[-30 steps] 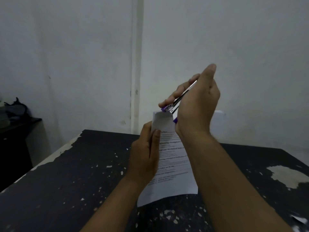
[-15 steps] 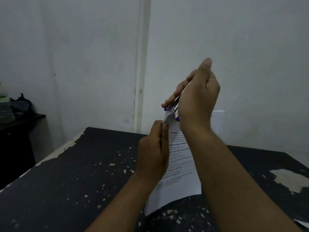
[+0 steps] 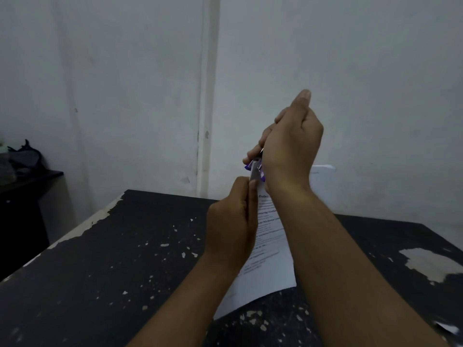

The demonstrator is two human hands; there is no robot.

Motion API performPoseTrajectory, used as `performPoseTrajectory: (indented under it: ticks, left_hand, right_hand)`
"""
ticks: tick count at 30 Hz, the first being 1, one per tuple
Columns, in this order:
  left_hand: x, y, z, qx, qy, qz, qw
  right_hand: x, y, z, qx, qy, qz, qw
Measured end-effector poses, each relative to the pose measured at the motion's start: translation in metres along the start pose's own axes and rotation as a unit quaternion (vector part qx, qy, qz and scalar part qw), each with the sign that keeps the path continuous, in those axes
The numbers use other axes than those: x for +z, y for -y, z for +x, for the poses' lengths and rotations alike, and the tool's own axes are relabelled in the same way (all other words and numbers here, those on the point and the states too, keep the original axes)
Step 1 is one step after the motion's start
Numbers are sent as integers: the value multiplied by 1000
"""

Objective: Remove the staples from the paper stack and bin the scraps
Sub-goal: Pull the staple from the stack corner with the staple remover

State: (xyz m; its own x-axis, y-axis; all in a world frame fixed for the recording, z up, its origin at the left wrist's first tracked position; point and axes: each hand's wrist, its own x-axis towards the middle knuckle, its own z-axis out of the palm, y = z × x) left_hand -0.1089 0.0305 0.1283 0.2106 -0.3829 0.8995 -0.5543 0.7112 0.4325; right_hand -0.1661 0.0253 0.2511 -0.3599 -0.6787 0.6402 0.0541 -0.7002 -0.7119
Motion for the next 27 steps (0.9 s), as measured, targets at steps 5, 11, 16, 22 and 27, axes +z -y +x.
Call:
performPoseTrajectory:
  ticks: [5,11,16,22,27]
  left_hand:
    - [0,-3,0,29,2,17,999]
    - [2,-6,0,59,-6,25,998]
    - [4,-8,-1,58,-8,35,998]
    - [2,-6,0,38,9,21,999]
    - [0,-9,3,7,25,12,1000]
  right_hand:
    - [-2,-2,3,9,-4,0,1000]
    - [-4,0,5,21,-9,16,1000]
    - [-5,1,5,19,1,8,1000]
    - [-10,3,6,52,22,15,998]
    - [-12,3,7,20,6,-7,1000]
